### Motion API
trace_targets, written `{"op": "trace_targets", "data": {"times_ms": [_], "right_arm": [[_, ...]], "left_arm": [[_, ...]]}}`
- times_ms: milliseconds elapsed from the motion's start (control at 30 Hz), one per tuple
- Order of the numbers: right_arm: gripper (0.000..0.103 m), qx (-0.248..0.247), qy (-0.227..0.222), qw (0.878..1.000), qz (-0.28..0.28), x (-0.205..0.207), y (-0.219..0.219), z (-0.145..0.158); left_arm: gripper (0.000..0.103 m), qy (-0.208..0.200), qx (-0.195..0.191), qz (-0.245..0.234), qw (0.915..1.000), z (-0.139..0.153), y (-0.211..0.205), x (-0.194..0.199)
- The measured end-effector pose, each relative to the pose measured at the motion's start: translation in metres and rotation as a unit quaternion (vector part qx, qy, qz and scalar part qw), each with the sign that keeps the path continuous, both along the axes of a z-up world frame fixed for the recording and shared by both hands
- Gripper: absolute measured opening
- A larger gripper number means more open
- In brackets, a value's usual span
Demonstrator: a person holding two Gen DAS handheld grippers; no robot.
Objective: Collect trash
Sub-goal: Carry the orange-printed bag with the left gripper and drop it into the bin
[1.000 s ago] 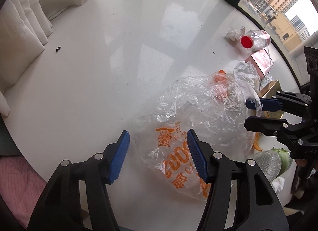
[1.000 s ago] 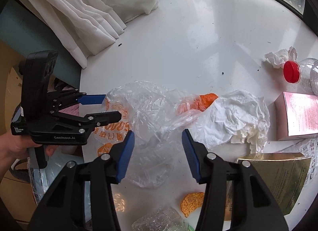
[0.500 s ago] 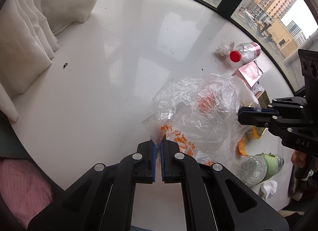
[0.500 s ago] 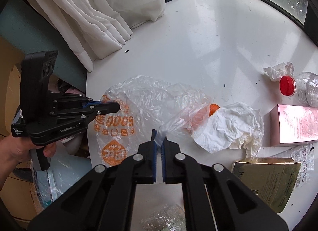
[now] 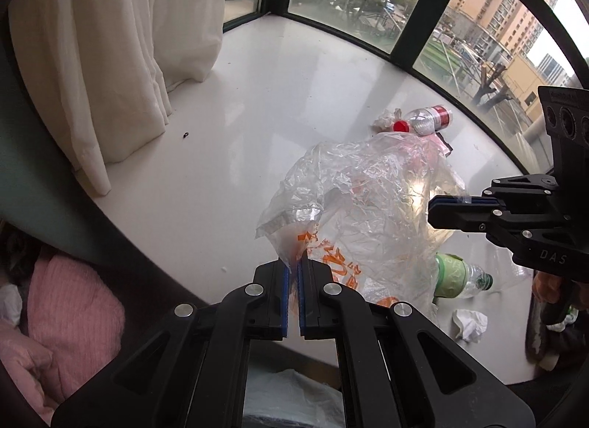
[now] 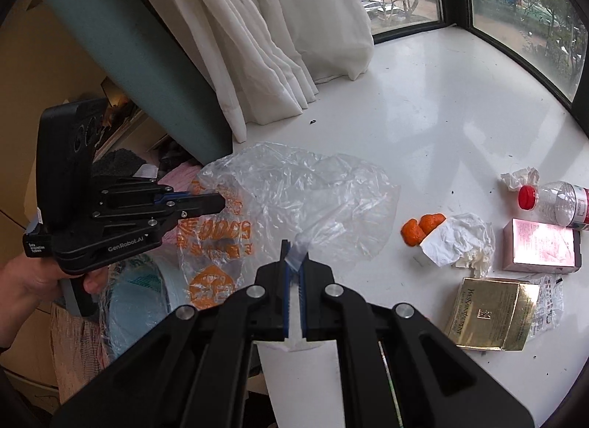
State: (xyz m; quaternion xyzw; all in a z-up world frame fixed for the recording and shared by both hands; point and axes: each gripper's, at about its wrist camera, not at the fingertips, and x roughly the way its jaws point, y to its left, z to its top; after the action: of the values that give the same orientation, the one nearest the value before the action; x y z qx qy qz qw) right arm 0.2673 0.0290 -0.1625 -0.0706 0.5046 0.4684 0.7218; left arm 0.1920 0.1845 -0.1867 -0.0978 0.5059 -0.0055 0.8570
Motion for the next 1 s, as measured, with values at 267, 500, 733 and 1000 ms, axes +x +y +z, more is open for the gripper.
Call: {"op": "trace_targets", "data": {"times_ms": [267,500,733,1000], "right_arm": [[0.006,0.013,0.003,0.998,0.066,-0.079,0.032,0.009],[0.006,0.006,0.01,0.991,0.132,-0.14,0.07,0.004],[0.006,-0.025,0.014,0.98,0.198,-0.198,0.103,-0.015],[0.006,-0.062,0.015,0.973,0.223,-0.23,0.114,-0.039]], "left_arm": [[0.003,0.007,0.021,0.05,0.9985,0.026,0.019,-0.098],[0.003,0.012,0.028,0.107,0.9938,0.032,0.042,-0.18],[0.003,0.033,0.024,0.15,0.9878,0.015,0.055,-0.238],[0.003,0.068,0.02,0.175,0.9821,-0.018,0.058,-0.272]]}}
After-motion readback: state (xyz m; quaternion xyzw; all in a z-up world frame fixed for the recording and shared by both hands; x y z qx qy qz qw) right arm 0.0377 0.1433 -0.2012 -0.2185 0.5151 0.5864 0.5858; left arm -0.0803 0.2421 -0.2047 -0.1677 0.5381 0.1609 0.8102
